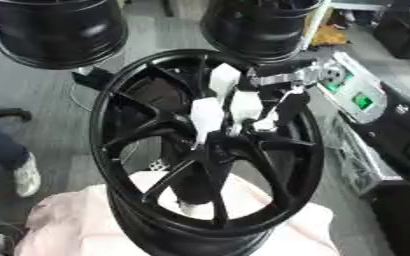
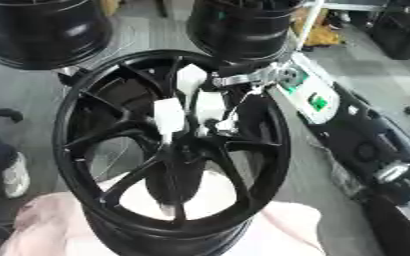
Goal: Pull the pin out of the wheel hub.
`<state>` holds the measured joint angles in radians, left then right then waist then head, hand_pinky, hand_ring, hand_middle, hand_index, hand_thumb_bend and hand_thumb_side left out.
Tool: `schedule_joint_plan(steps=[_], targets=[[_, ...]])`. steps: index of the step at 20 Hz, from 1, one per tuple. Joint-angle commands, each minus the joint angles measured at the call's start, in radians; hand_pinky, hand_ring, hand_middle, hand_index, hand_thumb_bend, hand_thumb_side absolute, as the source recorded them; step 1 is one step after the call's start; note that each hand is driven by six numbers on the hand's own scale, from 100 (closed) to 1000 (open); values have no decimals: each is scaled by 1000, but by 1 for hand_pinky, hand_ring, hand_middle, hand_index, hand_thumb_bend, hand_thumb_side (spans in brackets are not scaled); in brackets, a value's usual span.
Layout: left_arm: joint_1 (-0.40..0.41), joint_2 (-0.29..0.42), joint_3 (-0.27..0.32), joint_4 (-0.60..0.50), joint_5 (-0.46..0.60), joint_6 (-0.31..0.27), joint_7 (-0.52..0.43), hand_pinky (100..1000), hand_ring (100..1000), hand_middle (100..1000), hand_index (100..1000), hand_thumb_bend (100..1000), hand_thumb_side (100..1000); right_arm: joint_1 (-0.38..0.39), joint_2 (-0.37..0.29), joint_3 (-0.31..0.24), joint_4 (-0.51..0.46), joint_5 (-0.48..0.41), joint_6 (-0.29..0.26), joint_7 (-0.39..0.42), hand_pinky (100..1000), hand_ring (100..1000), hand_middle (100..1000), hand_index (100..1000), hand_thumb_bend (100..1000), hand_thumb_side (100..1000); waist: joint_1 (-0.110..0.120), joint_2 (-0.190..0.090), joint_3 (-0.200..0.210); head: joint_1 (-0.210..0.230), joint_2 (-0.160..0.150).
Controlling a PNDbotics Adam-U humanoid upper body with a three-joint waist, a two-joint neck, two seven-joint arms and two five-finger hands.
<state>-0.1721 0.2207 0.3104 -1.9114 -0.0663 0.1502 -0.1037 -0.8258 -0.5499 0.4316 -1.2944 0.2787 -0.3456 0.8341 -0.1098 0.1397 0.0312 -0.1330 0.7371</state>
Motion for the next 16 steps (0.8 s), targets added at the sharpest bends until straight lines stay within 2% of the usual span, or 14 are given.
schedule_joint_plan(steps=[1, 6, 10, 11, 12, 16], targets=[[-5, 20, -2, -16, -4, -1, 0, 767, 700, 715, 751, 422, 651, -15, -23, -15, -10, 5, -27, 5, 505, 493, 485, 722, 100, 294, 8, -14, -3, -3, 1], [-5, 20, -1, -15, -4, -3, 0, 767, 700, 715, 750, 422, 651, -3, -40, -23, -36, -8, -28, -27, 450, 443, 434, 673, 100, 242, 12, -12, -6, -6, 2], [-5, 21, -2, -14, -3, -3, -1, 767, 701, 715, 751, 422, 651, 2, -61, -33, -72, -31, -22, -53, 404, 398, 390, 617, 100, 239, 13, -12, -9, -9, 3], [-5, 21, -2, -14, -3, -4, -1, 767, 701, 716, 751, 422, 651, 2, -67, -37, -83, -39, -21, -58, 387, 379, 371, 591, 100, 267, 13, -13, -10, -9, 3], [-5, 21, -1, -13, -4, -4, -1, 767, 701, 716, 751, 422, 651, 1, -74, -42, -94, -48, -20, -62, 381, 371, 363, 581, 100, 241, 13, -13, -11, -10, 4], [-4, 23, -2, -12, -5, -3, -2, 767, 701, 716, 751, 422, 651, -5, -107, -67, -138, -83, -10, -70, 374, 362, 354, 567, 100, 248, 11, -16, -14, -10, 7]])
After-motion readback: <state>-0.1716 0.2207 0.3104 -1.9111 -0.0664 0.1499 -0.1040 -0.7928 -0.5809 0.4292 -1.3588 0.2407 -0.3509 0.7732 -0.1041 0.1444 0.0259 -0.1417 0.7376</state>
